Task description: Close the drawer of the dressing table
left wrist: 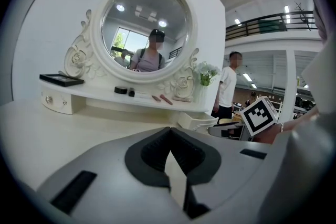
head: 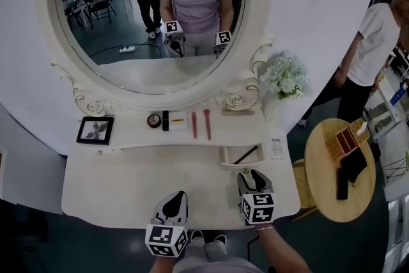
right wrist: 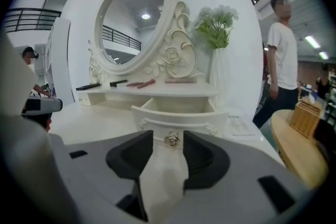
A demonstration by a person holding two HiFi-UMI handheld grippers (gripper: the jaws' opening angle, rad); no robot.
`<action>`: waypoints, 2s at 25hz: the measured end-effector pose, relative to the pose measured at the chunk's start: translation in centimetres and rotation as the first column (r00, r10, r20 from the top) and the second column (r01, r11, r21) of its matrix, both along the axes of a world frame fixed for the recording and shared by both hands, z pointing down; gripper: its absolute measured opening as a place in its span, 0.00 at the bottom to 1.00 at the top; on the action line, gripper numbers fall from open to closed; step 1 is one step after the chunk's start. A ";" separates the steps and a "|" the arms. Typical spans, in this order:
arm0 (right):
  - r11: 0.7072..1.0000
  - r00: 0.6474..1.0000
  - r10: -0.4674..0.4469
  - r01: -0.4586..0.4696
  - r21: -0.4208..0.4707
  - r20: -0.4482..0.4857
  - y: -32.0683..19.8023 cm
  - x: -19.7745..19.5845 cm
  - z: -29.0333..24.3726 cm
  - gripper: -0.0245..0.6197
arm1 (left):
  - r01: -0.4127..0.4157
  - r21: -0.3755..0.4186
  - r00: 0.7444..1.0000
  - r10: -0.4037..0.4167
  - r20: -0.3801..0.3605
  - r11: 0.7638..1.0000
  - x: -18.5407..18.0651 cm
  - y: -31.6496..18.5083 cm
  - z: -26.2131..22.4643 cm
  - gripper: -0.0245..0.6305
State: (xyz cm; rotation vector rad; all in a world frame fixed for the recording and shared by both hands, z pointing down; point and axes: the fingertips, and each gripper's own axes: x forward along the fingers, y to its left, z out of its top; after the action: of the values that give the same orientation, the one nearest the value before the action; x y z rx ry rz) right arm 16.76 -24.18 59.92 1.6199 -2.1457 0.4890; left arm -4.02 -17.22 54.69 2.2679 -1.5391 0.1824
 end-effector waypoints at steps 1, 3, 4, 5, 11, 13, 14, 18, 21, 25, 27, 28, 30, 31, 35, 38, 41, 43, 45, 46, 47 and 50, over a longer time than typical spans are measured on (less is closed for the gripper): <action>1.000 1.000 0.005 -0.005 -0.005 -0.006 -0.1 0.0 0.2 0.32 | 0.002 -0.002 1.000 -0.002 -0.001 1.000 -0.1 -0.1 0.1 0.04; 1.000 1.000 0.012 -0.013 -0.013 -0.016 -0.3 0.1 0.5 0.31 | 0.005 -0.005 1.000 -0.005 -0.003 1.000 -0.4 -0.2 0.3 0.04; 1.000 1.000 0.015 -0.016 -0.017 -0.020 -0.3 0.1 0.7 0.30 | 0.007 -0.007 1.000 -0.007 -0.004 1.000 -0.5 -0.3 0.4 0.04; 1.000 1.000 0.018 -0.018 -0.020 -0.025 -0.4 0.2 0.9 0.29 | 0.009 -0.008 1.000 -0.009 -0.004 1.000 -0.6 -0.3 0.4 0.04; 0.999 0.998 0.030 -0.031 -0.018 -0.049 -0.9 0.3 1.1 0.21 | 0.012 -0.015 1.000 -0.012 -0.009 1.000 -1.0 -1.0 0.7 0.04; 0.999 0.998 0.031 -0.032 -0.016 -0.053 -1.0 0.3 1.1 0.21 | 0.010 -0.018 1.000 -0.010 -0.009 1.000 -1.1 -1.2 0.9 0.04; 0.999 0.998 0.030 -0.031 -0.016 -0.054 -1.0 0.3 1.2 0.21 | 0.007 -0.019 1.000 -0.008 -0.009 1.000 -1.0 -1.3 0.9 0.04; 0.999 0.998 0.036 -0.037 -0.014 -0.055 -1.1 0.3 1.2 0.20 | -0.004 -0.021 1.000 0.004 -0.012 1.000 -0.7 -1.7 0.9 0.04; 0.999 0.998 0.045 -0.046 -0.011 -0.051 -1.1 0.2 1.2 0.20 | -0.013 -0.019 1.000 0.013 -0.014 1.000 -0.6 -1.8 0.9 0.04; 0.999 0.998 0.049 -0.050 -0.010 -0.043 -1.3 0.2 1.2 0.20 | -0.021 -0.018 1.000 0.021 -0.015 1.000 -0.6 -2.1 0.8 0.04; 0.999 0.998 0.050 -0.050 -0.012 -0.038 -1.4 0.2 1.2 0.20 | -0.022 -0.020 1.000 0.022 -0.019 1.000 -0.6 -2.2 0.9 0.04; 0.999 0.998 0.051 -0.051 -0.013 -0.036 -1.5 0.1 1.2 0.20 | -0.022 -0.021 1.000 0.021 -0.022 1.000 -0.7 -2.3 0.9 0.04; 0.998 0.998 0.053 -0.053 -0.013 -0.036 -1.6 0.1 1.2 0.20 | -0.021 -0.021 0.999 0.021 -0.025 1.000 -0.8 -2.3 0.9 0.04; 0.998 0.998 0.054 -0.054 -0.012 -0.037 -1.7 0.1 1.2 0.20 | -0.022 -0.020 0.999 0.021 -0.025 1.000 -0.8 -2.4 0.9 0.04; 0.998 0.998 0.053 -0.053 -0.013 -0.042 -2.0 0.1 1.2 0.20 | -0.021 -0.019 1.000 0.020 -0.022 1.000 -0.9 -2.5 0.9 0.04; 0.998 0.998 0.053 -0.053 -0.017 -0.043 -2.4 0.2 1.3 0.20 | -0.016 -0.023 1.000 0.015 -0.020 1.000 -1.0 -2.5 0.9 0.04; 0.998 0.998 0.054 -0.055 -0.015 -0.043 -2.8 0.2 1.3 0.20 | -0.010 -0.026 1.000 0.010 -0.018 1.000 -1.2 -2.6 1.0 0.04; 0.998 0.998 0.055 -0.055 -0.015 -0.044 -3.1 0.2 1.2 0.20 | -0.006 -0.024 1.000 0.005 -0.017 1.000 -1.4 -2.7 1.0 0.04; 0.998 0.998 0.054 -0.055 -0.017 -0.045 -3.4 0.2 1.2 0.20 | -0.003 -0.024 1.000 0.003 -0.016 1.000 -1.5 -2.8 1.0 0.04; 0.998 0.998 0.054 -0.054 -0.017 -0.046 -3.5 0.2 1.2 0.20 | -0.003 -0.024 1.000 0.002 -0.016 1.000 -1.5 -2.8 1.0 0.04; 0.998 0.998 0.053 -0.054 -0.017 -0.046 -3.6 0.2 1.2 0.20 | -0.003 -0.024 1.000 0.002 -0.016 1.000 -1.5 -2.8 1.0 0.04; 0.999 0.998 0.051 -0.052 -0.017 -0.046 -4.1 0.2 1.2 0.20 | -0.002 -0.025 1.000 0.002 -0.015 1.000 -1.5 -2.9 0.9 0.04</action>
State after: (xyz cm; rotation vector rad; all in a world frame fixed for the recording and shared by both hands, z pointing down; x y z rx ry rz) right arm 16.93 -28.30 61.14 1.6637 -2.0655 0.4815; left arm -5.53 -20.17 55.63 2.2462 -1.5187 0.1833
